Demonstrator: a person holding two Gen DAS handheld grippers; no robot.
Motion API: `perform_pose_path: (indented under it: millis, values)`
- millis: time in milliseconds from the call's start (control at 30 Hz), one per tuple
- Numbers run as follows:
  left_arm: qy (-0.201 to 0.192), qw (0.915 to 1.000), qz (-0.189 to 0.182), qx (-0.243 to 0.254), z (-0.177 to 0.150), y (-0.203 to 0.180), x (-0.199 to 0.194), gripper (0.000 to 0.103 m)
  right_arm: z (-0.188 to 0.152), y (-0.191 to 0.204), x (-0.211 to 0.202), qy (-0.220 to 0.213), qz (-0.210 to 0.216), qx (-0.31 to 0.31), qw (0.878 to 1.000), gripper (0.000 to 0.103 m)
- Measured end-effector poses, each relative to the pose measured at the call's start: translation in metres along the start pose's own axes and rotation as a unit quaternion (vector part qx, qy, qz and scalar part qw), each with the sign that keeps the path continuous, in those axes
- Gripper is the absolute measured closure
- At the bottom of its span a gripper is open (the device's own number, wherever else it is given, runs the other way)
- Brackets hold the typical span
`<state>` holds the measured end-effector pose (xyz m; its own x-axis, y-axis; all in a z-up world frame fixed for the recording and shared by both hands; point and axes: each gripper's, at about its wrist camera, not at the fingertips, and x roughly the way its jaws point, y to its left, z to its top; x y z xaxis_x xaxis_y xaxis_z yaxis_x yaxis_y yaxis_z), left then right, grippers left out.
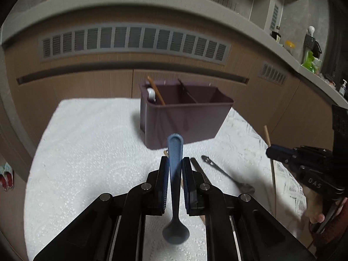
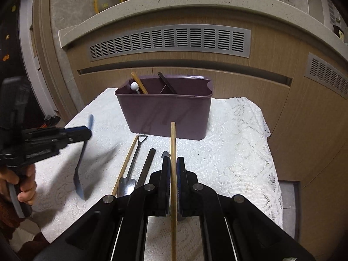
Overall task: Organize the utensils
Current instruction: 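Grasp the blue spatula with the left gripper while the right holds the chopstick, then lift the chopstick and blue spatula and drop both into the purple caddy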
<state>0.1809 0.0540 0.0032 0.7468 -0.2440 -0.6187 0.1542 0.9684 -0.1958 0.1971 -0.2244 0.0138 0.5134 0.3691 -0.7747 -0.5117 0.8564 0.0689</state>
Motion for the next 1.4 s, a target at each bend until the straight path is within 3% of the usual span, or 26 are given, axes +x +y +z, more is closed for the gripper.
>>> perform_pose_path:
  millis: [300, 433, 533, 600, 667, 800, 933, 1033, 1400]
  values:
    - [-0.04, 0.9991, 0.002, 0.01, 0.012, -0.006, -0.019, 0.091, 0.004, 0.005, -0.008, -0.01, -0.008, -0.008, 1.0, 0.098]
    - [-0.089, 0.9958, -0.01, 0.02, 0.038, -0.014, -0.043, 0.091, 0.017, 0.006, -0.016, -0.029, -0.011, -0.01, 0.999, 0.098]
    - [-0.142, 0.989, -0.031, 0.03, 0.077, -0.024, -0.072, 0.091, 0.046, 0.007, -0.039, -0.075, -0.015, -0.015, 0.997, 0.098]
    - [-0.172, 0.9834, -0.046, 0.037, 0.105, -0.031, -0.089, 0.091, 0.076, 0.009, -0.066, -0.13, -0.022, -0.026, 0.991, 0.098]
    - [-0.191, 0.9792, -0.057, 0.039, 0.128, -0.033, -0.099, 0.091, 0.113, 0.012, -0.097, -0.199, -0.042, -0.039, 0.978, 0.098]
    - [-0.218, 0.9738, -0.05, 0.04, 0.164, -0.029, -0.098, 0.091, 0.162, 0.007, -0.121, -0.261, -0.045, -0.03, 0.964, 0.098]
    - [-0.204, 0.9772, -0.051, 0.025, 0.179, -0.015, -0.076, 0.091, 0.189, -0.005, -0.108, -0.282, -0.024, -0.012, 0.959, 0.098]
    - [-0.174, 0.9834, -0.05, 0.009, 0.181, 0.0, -0.042, 0.091, 0.199, -0.011, -0.076, -0.271, -0.011, -0.002, 0.963, 0.098]
    - [-0.098, 0.9937, -0.045, -0.03, 0.161, 0.036, 0.057, 0.091, 0.191, -0.018, 0.04, -0.225, -0.023, 0.005, 0.974, 0.098]
